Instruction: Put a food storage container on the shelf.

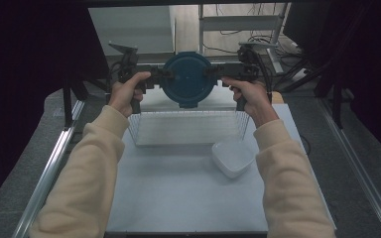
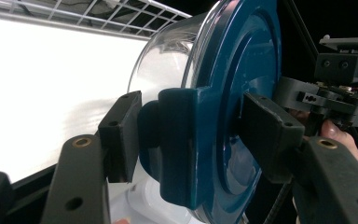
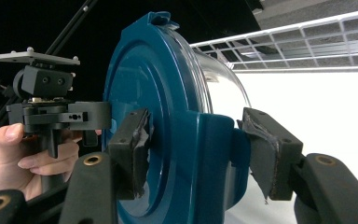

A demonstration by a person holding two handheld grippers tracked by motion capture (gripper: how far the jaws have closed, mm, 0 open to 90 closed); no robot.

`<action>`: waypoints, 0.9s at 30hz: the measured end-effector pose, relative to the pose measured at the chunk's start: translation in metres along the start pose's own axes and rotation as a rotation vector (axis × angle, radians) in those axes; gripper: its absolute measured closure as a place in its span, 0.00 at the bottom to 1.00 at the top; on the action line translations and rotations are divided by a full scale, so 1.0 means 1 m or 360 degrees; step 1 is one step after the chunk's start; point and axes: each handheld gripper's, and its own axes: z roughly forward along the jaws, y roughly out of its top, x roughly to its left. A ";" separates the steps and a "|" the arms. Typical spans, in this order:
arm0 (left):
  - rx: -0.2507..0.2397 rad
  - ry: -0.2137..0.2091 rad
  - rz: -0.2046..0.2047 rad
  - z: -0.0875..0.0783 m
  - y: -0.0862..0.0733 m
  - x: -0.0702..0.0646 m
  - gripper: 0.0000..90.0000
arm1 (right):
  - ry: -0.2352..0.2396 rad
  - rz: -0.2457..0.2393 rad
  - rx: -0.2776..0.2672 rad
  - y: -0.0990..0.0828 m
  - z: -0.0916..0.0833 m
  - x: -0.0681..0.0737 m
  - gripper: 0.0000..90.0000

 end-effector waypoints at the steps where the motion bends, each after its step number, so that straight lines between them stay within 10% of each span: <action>1: 0.0000 0.0000 0.0000 0.000 0.000 0.000 0.45 | 0.0000 0.0000 0.0000 0.000 0.000 0.000 0.48; 21: -0.0040 -0.0013 -0.0245 0.031 0.008 0.038 0.44 | -0.0019 0.0253 0.0080 0.002 0.023 -0.038 0.46; 27: -0.0072 0.0006 -0.0223 0.035 0.007 0.037 0.44 | 0.0000 0.0344 0.0111 0.002 0.026 -0.048 0.44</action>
